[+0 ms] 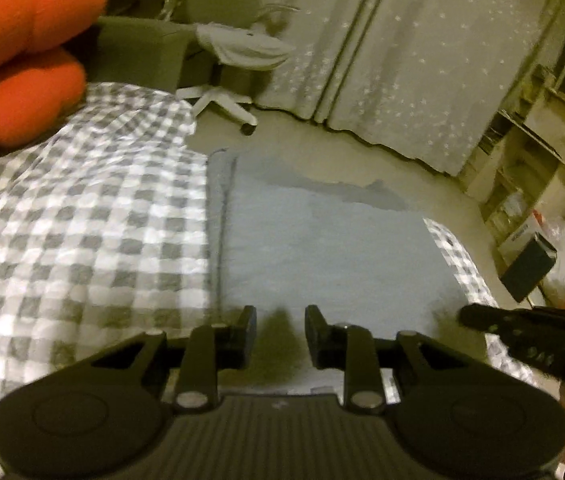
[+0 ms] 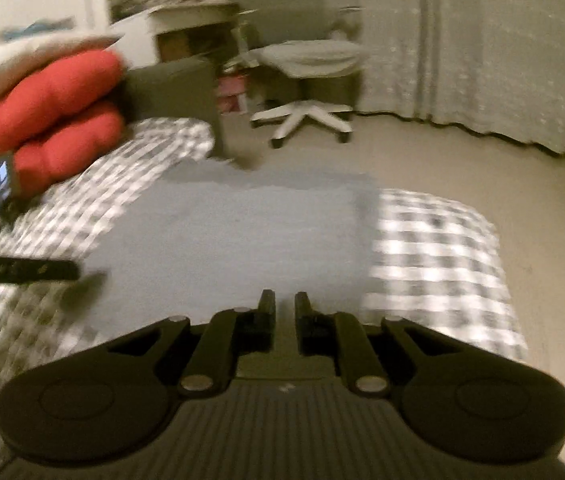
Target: Fold clothes
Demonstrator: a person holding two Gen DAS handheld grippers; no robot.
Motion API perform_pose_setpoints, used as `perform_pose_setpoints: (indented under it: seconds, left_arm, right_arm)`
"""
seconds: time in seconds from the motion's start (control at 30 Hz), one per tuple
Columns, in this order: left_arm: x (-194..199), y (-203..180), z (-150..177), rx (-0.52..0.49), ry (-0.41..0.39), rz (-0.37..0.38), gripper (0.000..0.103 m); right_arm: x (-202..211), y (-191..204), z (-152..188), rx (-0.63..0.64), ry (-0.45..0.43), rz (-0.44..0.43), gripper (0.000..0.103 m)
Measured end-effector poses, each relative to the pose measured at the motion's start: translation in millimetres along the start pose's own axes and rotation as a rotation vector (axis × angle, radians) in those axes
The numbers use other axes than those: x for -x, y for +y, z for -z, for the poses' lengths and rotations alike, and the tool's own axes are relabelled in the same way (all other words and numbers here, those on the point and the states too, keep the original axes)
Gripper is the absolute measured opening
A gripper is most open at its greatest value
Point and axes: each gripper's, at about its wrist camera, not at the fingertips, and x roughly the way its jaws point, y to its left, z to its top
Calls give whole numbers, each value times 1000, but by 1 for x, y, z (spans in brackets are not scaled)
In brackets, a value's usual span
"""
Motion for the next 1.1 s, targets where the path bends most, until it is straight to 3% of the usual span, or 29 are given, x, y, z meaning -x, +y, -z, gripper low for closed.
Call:
perform_pose_setpoints:
  seconds: [0.2, 0.47, 0.63, 0.73, 0.97, 1.1]
  left_arm:
    - [-22, 0, 4, -15, 73, -37, 25]
    - [-16, -4, 3, -33, 56, -32, 25]
    - [-21, -5, 6, -35, 72, -43, 25]
    - [-19, 3, 4, -6, 81, -35, 22]
    - [-10, 21, 3, 66, 100, -5, 17]
    - [2, 27, 4, 80, 96, -43, 17]
  right_arm:
    - [-25, 10, 10, 56, 97, 0, 11]
    - [-16, 15, 6, 60, 53, -30, 12]
    - [-27, 19, 8, 66, 93, -16, 11]
    - [-24, 13, 8, 48, 96, -18, 6]
    - [-14, -29, 10, -78, 96, 32, 4]
    - [-9, -44, 12, -127, 94, 48, 4]
